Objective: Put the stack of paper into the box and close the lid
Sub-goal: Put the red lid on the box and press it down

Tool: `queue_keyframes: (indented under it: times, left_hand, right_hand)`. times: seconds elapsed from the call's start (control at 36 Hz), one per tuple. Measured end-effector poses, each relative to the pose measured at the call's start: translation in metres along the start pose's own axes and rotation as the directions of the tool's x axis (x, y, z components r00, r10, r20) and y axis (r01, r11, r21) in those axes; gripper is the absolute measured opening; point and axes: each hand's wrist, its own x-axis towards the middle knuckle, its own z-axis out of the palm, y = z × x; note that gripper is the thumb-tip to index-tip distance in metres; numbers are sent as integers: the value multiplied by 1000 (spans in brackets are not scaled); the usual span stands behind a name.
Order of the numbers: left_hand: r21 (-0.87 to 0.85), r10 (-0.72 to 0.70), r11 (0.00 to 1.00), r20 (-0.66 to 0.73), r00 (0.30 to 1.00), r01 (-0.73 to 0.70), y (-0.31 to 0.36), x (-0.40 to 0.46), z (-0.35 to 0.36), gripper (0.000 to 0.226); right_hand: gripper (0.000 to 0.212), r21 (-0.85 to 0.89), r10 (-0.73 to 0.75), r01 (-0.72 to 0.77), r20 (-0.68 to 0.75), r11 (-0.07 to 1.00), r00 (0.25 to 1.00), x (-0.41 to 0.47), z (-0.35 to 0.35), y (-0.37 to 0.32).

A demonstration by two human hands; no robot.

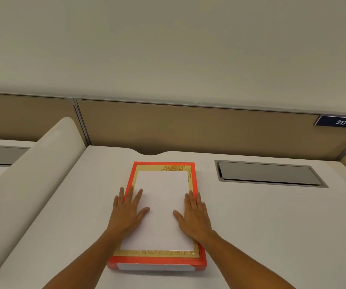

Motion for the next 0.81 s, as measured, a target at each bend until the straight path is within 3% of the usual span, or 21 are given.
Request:
queue_keyframes:
  times: [0.53,0.81]
  left_hand:
    - [81,39,996,25,999,-41,-12,17,26,88]
    - [153,38,987,34,999,-42,-10,20,27,93]
  right_hand:
    - [89,-66,45,-51,-97,997,994,9,25,5]
    - [88,-94,74,-77,-29,993,997,8,19,0]
